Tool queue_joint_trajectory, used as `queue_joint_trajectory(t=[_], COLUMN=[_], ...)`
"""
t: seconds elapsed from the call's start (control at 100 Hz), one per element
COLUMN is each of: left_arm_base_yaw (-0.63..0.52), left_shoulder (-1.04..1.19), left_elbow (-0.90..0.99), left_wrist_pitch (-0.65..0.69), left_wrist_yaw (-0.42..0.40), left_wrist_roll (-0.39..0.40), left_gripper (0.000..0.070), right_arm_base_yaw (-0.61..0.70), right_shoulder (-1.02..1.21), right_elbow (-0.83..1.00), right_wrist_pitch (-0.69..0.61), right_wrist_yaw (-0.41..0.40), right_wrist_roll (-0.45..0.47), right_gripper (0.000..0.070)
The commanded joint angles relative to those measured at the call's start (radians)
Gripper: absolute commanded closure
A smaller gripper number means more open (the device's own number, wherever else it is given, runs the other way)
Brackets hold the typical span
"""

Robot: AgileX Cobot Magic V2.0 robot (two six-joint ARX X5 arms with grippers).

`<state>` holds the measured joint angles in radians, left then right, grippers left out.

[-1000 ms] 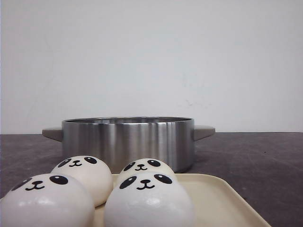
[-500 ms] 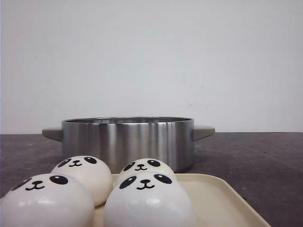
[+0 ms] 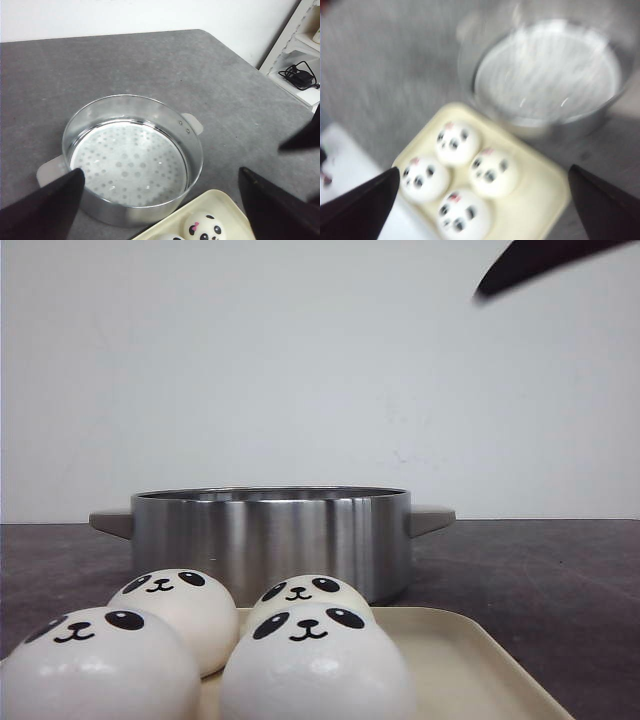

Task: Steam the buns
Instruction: 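Lower the right gripper onto a panda bun on the tray and grasp it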

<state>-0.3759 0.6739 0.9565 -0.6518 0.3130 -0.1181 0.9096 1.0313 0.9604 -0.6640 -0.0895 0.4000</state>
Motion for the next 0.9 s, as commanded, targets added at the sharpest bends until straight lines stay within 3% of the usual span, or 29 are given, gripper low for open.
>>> queue_joint_trajectory(t=[0.0, 0.09, 0.22, 0.52, 0.89], left_arm_base_yaw=[-0.004, -0.004, -0.011, -0.058, -0.065], left_shoulder=[0.005, 0.005, 0.005, 0.005, 0.004], left_elbow=[0.016, 0.016, 0.016, 0.016, 0.016], left_wrist_pitch=[0.0, -0.024, -0.036, -0.031, -0.043], left_wrist_yaw=[-0.003, -0.003, -0.003, -0.007, -0.006], left_wrist_roll=[0.013, 0.013, 0.013, 0.013, 0.013], left_gripper=[0.0105, 0.0105, 0.0105, 0.0105, 0.0105], right_arm_base_yaw=[0.03, 0.053, 0.053, 0.044, 0.027], right_shoulder=[0.042, 0.112, 0.204, 0.425, 0.62], right_elbow=[0.016, 0.016, 0.016, 0.056, 0.158], right_wrist_pitch=[0.009, 0.008, 0.008, 0.046, -0.006], right_wrist_yaw=[0.011, 0.01, 0.006, -0.024, -0.026], right_wrist_roll=[0.132, 0.225, 0.243, 0.246, 0.241], right_gripper=[0.0016, 0.0044, 0.0121, 0.0123, 0.0127])
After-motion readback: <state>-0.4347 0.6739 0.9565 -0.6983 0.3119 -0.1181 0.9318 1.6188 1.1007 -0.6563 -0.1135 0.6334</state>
